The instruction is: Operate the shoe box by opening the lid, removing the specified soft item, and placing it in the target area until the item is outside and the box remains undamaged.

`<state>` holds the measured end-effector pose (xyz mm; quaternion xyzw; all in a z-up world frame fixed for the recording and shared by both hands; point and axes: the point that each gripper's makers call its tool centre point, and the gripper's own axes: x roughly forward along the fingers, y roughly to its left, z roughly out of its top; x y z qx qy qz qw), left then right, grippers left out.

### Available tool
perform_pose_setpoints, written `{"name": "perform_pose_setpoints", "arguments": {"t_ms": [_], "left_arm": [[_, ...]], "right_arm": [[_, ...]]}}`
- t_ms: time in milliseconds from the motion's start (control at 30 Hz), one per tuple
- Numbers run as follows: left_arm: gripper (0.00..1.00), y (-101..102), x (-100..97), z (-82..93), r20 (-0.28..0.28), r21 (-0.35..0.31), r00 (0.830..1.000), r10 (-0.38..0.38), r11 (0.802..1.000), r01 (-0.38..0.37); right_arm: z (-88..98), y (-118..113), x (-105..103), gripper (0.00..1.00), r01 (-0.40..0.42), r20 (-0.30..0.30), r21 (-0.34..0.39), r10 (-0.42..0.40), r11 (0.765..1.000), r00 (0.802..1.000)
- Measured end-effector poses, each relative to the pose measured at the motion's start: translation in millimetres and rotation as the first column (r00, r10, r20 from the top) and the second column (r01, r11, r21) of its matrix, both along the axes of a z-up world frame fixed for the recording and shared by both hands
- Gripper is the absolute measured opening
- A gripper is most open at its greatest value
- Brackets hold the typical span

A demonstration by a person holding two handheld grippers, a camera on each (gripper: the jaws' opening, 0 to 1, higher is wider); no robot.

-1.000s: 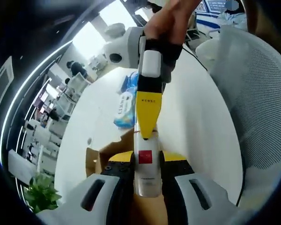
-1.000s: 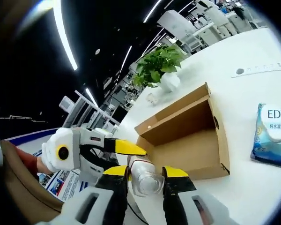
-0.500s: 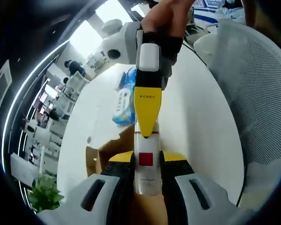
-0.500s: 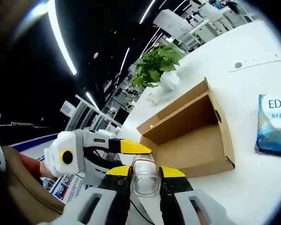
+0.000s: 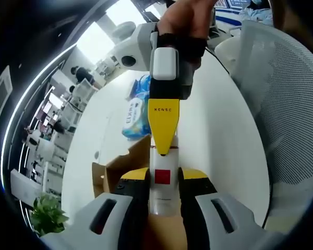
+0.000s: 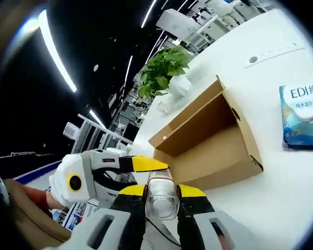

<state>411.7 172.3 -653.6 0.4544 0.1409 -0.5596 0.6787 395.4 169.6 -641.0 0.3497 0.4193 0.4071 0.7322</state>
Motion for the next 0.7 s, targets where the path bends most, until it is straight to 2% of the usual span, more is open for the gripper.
{"name": "perform_pose_setpoints", "arguments": {"t_ms": [200,367,700], "left_arm": [[0.24,5.1,-1.5,-1.8,-0.006,0.007,1.000,0.011,1.000,-0.011],[0.27,9.4,-2.2,-1.4,-0.016,-0.005,0.999,0.033,0.999,-0.033],[0.31,21.5,-3.9,-2.0,-0.070,-0.045,0.992,0.104,0.993,-0.108]], "right_arm": [[-4.2,-8.7,-1.2,0.17,0.034,-0.035,0.004,-0.033,0.999,0.999],[-3.3,-15.7,-1.6,0.17,0.059,-0.042,0.017,-0.058,0.998,0.997],[-5.9,-25.9,-5.7,0.17,0.093,-0.069,0.034,-0.091,0.995,0.993]]}}
